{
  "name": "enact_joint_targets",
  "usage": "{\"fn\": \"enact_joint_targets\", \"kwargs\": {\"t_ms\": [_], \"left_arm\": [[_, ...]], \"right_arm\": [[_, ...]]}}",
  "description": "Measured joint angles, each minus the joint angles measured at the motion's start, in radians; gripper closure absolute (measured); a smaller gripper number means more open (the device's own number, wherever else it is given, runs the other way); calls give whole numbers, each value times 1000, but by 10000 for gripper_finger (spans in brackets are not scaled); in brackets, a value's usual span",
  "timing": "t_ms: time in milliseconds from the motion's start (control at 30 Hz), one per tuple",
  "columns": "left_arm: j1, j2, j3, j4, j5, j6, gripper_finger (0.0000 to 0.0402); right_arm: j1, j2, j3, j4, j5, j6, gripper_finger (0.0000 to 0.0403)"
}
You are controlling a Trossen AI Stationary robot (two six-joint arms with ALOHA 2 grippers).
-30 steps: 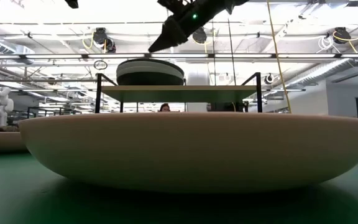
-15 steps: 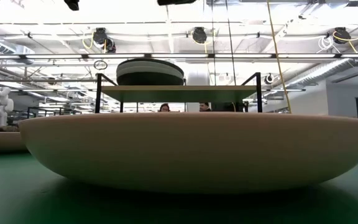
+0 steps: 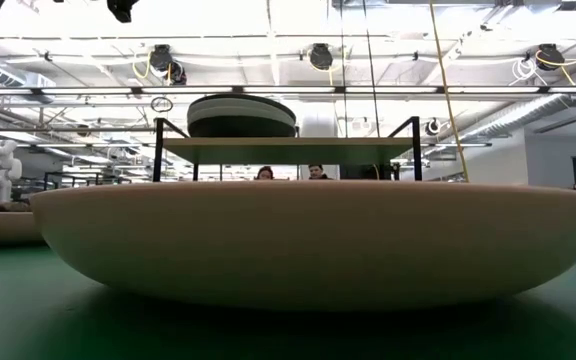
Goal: Place and stack plates onto a shelf
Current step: Put the light pink plate on the shelf
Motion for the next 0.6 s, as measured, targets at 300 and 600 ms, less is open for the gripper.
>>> {"fn": "enact_joint_targets", "kwargs": {"t_ms": [300, 600], "left_arm": [[0, 39, 0, -7, 0, -2, 211], [-37, 74, 3, -187, 1, -116, 211]], "right_arm": [[101, -190, -307, 296, 95, 60, 332], [151, -378, -525, 534, 106, 60, 332]]}}
